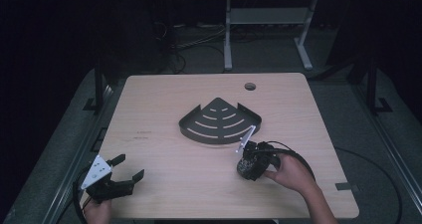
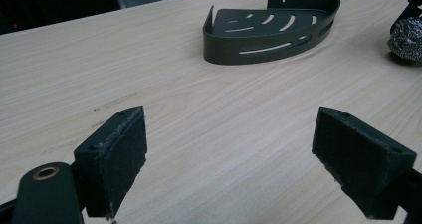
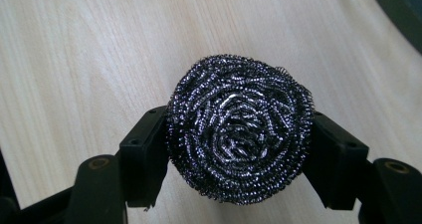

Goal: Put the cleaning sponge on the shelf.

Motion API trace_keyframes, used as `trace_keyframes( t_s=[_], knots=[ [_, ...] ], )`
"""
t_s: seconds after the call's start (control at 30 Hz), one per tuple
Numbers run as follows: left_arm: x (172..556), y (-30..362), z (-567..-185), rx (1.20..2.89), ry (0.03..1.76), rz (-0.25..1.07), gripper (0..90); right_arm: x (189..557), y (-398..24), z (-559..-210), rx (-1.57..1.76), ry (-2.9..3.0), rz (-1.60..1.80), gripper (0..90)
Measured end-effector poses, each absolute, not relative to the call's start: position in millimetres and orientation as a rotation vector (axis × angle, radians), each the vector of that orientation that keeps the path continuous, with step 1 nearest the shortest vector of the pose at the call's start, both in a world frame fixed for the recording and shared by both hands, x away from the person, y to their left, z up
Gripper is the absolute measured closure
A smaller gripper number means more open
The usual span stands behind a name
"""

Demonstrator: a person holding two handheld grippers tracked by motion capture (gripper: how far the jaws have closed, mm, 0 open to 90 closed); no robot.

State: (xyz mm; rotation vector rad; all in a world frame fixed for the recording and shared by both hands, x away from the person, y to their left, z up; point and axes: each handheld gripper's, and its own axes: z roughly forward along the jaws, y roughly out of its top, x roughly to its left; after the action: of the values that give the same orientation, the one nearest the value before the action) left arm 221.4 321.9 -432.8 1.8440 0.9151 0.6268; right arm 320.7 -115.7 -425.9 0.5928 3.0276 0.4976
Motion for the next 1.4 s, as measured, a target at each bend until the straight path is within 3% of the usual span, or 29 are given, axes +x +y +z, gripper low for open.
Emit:
trace_keyframes(
  t_s=[1.4],
  knots=[
    [222.4, 318.2, -433.2, 1.860, 0.902, 0.622, 13.5, 362.2, -92.9, -385.7, 0.549, 3.050, 0.538, 32.4]
  ],
)
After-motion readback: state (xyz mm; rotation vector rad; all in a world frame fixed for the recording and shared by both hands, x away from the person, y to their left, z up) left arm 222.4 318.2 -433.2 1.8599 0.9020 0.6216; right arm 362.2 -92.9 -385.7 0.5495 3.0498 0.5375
